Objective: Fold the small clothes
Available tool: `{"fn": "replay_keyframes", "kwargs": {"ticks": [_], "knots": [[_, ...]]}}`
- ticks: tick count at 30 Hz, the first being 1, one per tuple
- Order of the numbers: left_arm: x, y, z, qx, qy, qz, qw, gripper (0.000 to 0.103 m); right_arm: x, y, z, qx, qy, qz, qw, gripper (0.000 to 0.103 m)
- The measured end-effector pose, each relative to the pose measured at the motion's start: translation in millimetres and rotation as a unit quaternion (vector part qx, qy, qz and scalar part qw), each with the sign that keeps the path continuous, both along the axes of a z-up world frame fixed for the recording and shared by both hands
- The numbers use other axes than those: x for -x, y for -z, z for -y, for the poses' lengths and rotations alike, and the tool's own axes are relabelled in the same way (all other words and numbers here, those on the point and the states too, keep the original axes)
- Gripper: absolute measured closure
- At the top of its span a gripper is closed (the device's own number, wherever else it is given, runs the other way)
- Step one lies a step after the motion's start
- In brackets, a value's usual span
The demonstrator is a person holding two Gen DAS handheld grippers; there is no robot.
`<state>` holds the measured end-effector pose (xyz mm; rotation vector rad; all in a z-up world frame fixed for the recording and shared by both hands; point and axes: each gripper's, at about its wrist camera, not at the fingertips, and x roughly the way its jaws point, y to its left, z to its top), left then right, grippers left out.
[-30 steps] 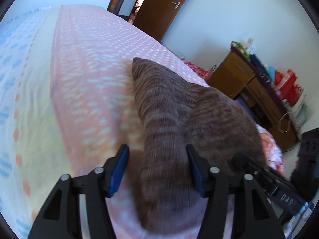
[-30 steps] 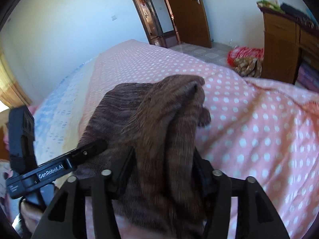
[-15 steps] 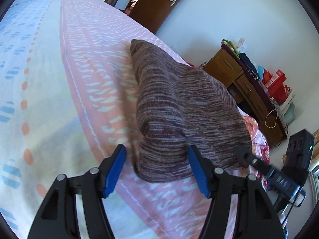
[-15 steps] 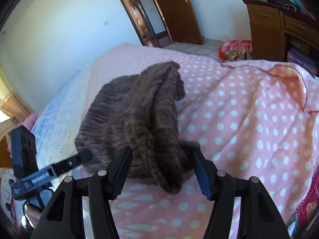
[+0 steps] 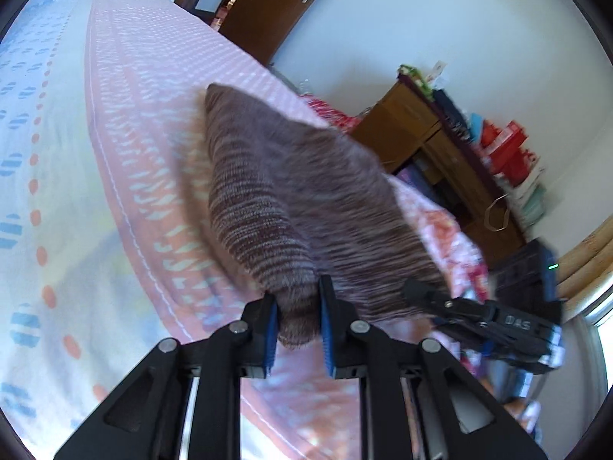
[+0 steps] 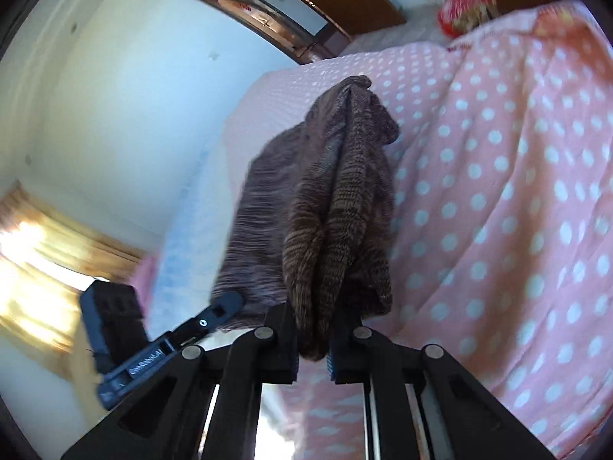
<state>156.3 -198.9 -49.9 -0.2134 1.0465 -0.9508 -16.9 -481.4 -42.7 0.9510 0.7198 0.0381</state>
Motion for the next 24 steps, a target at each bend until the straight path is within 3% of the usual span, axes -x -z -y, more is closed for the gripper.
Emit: {"fn": "replay_keyframes", "kwargs": {"ticks": [2, 5, 9, 10, 11, 13, 16, 19, 22, 24], "knots": [[-1, -5, 0, -0.01, -0.005, 0.001, 0.9999, 0.084, 4, -3, 2, -0.024, -0.006, 0.008, 1.0, 0.093], [-4, 5, -3, -0.045, -0.014, -0.007, 0.9989, 0.084, 11, -5, 2, -0.019, -0.006, -0.002, 1.0, 0.093], [-1, 34, -7, -0.111, -0.031, -0.016, 0.9932, 0.084, 16, 9, 3, 0.05, 0.016, -0.064, 0.997, 0.093], [1, 39, -11, -0.124, -0.034, -0.014, 0.9916, 0.079, 18, 11, 1, 0.065, 0.016, -0.072, 0.995, 0.093], [4, 41, -16, -0.128, -0.037, -0.011, 0.991, 0.072, 20, 11, 0, 0.08, 0.015, -0.074, 0.994, 0.093], [11, 38, -29, -0.122, -0.048, 0.002, 0.9914, 0.07, 24, 3, -8, 0.129, 0.016, -0.077, 0.989, 0.093], [18, 21, -32, -0.136, -0.076, 0.07, 0.9852, 0.073, 31, -19, -17, 0.208, 0.045, -0.08, 0.974, 0.093], [30, 2, -26, -0.15, -0.09, 0.15, 0.9732, 0.065, 35, -49, -36, 0.307, 0.066, -0.048, 0.948, 0.093], [46, -10, -14, -0.177, -0.107, 0.227, 0.9518, 0.054, 22, -62, -64, 0.353, 0.022, -0.013, 0.935, 0.093], [50, -14, -8, -0.184, -0.112, 0.254, 0.9429, 0.051, 9, -58, -81, 0.369, -0.005, 0.001, 0.93, 0.093]]}}
